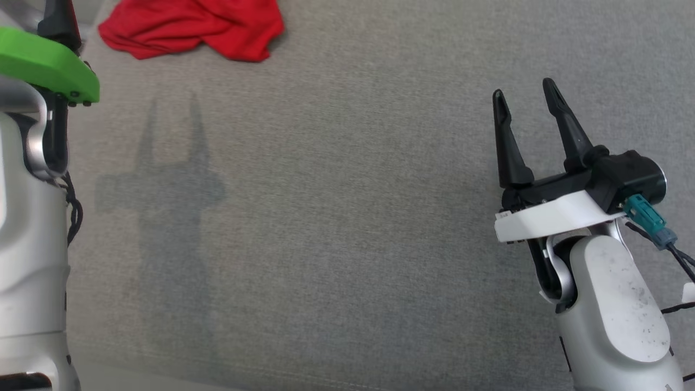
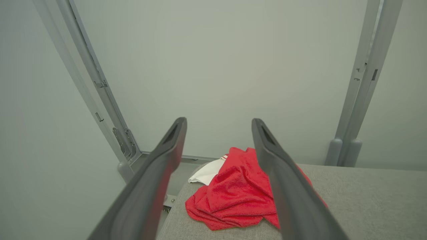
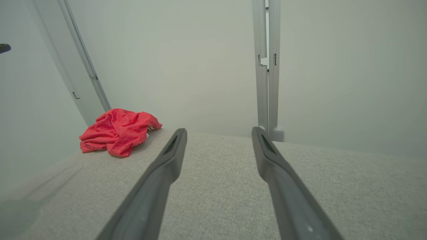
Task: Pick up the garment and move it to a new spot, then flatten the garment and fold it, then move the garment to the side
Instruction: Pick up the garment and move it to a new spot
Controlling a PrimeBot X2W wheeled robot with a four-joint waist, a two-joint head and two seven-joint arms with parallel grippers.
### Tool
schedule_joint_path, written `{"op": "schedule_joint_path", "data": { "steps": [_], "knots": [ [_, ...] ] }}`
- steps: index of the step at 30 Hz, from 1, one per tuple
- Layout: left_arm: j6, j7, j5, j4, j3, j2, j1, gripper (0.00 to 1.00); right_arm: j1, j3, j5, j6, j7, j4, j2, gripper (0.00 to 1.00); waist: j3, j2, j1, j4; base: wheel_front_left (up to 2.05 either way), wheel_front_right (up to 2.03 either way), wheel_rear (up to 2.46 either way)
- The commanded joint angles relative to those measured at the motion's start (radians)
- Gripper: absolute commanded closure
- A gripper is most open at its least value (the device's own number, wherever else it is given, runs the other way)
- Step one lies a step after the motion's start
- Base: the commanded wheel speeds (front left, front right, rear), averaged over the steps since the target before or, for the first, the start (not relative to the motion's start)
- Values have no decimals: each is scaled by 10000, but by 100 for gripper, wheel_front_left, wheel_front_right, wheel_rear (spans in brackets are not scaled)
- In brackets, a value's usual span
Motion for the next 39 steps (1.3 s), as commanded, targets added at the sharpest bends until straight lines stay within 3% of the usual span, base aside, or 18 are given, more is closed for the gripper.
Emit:
{"op": "schedule_joint_path", "data": {
  "steps": [1, 8, 19, 24, 25, 27, 33, 39],
  "knots": [
    [-88, 164, 115, 418, -153, 115, -404, 0, -233, 17, -83, -7, 18, -153, -24, 0, 1825, 0, 0, -1722, 0, 0, 0],
    [-427, 735, -60, 2436, -763, -57, -1700, 0, -580, -67, -228, -7, 88, -794, -17, 0, 2801, 0, 0, -2223, 0, 0, 0],
    [-584, 997, -317, 4055, -1433, 193, -2372, 0, -636, 85, -413, -7, 192, -1806, -17, 0, 3233, 0, 0, -2300, 0, 0, 0],
    [57, 852, -4, 4674, -1479, 482, -2486, 0, -585, 212, -363, -7, 222, -2053, -18, 0, 3236, 0, 0, -2343, 0, 0, 0],
    [123, 847, 57, 4779, -1523, 519, -2489, 11, -578, 226, -350, -7, 228, -2066, -18, 0, 3231, 0, 0, -2350, 0, 0, 0],
    [252, 858, 89, 5007, -1564, 536, -2468, 97, -559, 229, -321, -7, 218, -2074, -18, 0, 3198, 0, 0, -2360, 0, 0, 0],
    [171, 418, 61, 5114, -1642, 497, -2523, 100, -461, 140, -192, -7, 57, -1873, -21, 0, 2799, 0, 0, -2361, 0, 0, 0],
    [-98, -787, 244, 4561, -2057, 189, -2210, 100, -277, 23, 81, -7, -183, -1410, -23, 0, 1725, 0, 0, -2385, 0, 0, 0]
  ]
}}
